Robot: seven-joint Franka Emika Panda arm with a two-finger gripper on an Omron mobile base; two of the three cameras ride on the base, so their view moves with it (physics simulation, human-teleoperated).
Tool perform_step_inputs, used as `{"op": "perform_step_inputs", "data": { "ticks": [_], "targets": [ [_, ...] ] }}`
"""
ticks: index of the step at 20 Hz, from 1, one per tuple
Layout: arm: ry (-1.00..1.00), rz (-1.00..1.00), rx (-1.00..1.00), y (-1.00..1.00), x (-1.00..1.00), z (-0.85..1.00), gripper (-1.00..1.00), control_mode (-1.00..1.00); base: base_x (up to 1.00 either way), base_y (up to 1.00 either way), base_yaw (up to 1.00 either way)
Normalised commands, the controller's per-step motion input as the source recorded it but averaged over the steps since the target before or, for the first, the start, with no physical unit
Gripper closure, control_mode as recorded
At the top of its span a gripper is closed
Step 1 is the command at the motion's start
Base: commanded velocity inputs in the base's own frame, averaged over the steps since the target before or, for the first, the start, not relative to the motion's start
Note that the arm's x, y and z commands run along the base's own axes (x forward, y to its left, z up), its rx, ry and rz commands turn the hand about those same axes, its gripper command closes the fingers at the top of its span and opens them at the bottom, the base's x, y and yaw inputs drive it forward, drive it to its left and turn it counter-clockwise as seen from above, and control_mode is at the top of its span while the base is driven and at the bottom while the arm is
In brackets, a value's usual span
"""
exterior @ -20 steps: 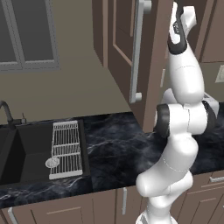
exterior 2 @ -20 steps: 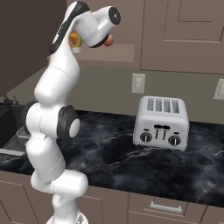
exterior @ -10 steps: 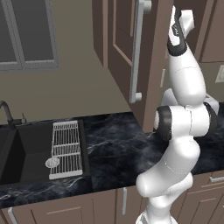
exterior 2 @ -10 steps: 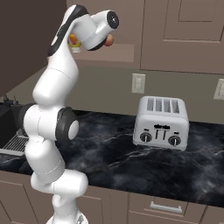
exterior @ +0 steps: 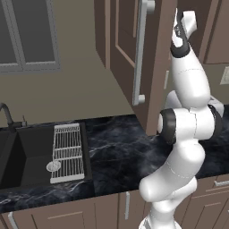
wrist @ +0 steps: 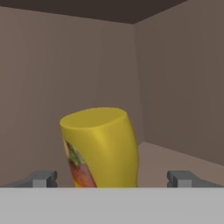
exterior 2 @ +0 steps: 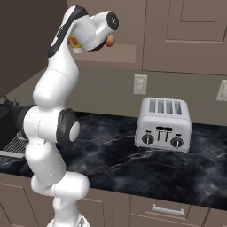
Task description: The dining table condiment station is running low on mustard. Refill the condiment station by opening the cabinet and taking the mustard from the cabinet and placing it on the dining table.
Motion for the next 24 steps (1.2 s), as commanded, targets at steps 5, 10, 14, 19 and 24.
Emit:
{"op": "perform_step_inputs", "data": {
  "ticks": [5, 10, 14, 19, 24],
  "targets": [
    [0.0, 0.01, 0.0, 0.03, 0.08, 0.0, -1.0, -1.0, 0.0, 0.0, 0.0],
    [0.0, 0.01, 0.0, 0.08, 0.13, 0.0, -1.0, -1.0, 0.0, 0.0, 0.0],
    [0.0, 0.01, 0.0, 0.08, 0.16, 0.0, -1.0, -1.0, 0.0, 0.0, 0.0],
    [0.0, 0.02, 0.0, 0.07, 0.12, 0.0, -1.0, -1.0, 0.0, 0.0, 0.0],
    [0.0, 0.03, 0.0, 0.1, 0.01, 0.0, 1.0, -1.0, 0.0, 0.0, 0.0]
  ]
}}
